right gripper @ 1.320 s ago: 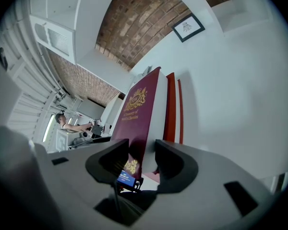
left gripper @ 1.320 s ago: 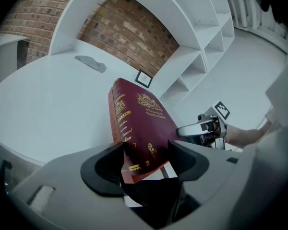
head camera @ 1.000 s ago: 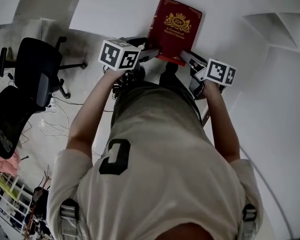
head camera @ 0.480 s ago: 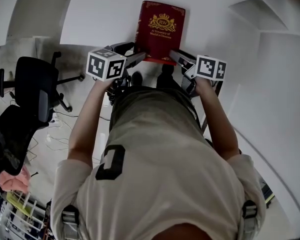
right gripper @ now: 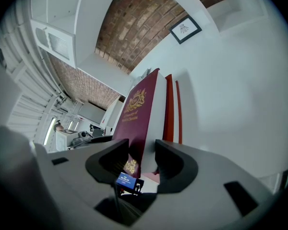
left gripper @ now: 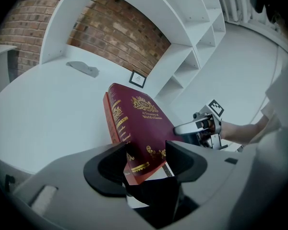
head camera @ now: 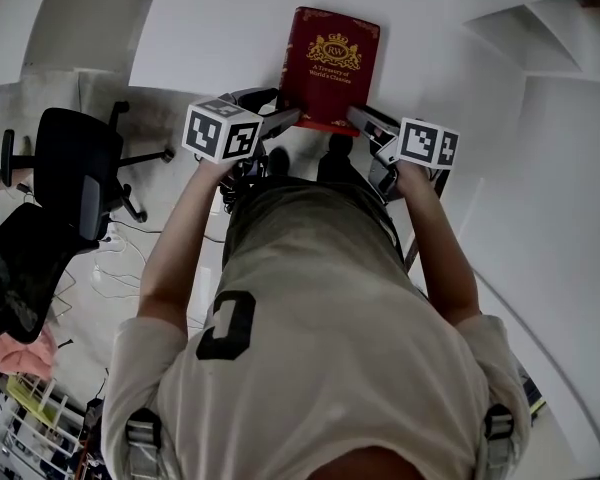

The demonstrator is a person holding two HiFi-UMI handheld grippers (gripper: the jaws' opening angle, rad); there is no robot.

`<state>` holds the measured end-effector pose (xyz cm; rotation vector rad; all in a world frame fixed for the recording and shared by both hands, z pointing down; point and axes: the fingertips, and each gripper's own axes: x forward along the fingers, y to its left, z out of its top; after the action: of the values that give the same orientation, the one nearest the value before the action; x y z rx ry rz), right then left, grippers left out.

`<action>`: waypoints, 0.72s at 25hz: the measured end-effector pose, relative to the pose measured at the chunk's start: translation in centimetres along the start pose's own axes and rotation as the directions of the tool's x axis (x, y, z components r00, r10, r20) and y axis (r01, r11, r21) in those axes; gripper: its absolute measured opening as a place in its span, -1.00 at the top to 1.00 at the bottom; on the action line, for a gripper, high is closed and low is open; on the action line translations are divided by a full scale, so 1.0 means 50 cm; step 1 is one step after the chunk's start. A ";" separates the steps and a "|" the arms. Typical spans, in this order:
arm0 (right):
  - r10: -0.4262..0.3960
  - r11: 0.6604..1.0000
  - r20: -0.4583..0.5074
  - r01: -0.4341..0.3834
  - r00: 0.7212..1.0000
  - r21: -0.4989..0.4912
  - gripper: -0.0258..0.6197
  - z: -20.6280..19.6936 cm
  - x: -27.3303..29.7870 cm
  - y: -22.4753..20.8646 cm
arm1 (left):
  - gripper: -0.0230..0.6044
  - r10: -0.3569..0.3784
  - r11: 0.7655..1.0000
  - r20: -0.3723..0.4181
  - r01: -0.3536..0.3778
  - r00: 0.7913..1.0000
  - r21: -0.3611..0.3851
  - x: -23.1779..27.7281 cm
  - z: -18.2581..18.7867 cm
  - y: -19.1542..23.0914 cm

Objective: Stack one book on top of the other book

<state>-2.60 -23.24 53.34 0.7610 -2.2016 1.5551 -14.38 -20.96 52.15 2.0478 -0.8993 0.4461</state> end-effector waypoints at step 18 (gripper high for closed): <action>-0.012 1.000 0.000 0.012 1.000 -0.002 0.42 0.000 0.001 -0.002 | 0.13 -0.026 1.000 0.000 0.026 1.000 0.010 0.002 0.001 0.003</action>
<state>-2.60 -23.27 53.46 0.7713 -2.1943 1.5472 -14.40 -21.08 52.27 2.0658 -0.8717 0.4371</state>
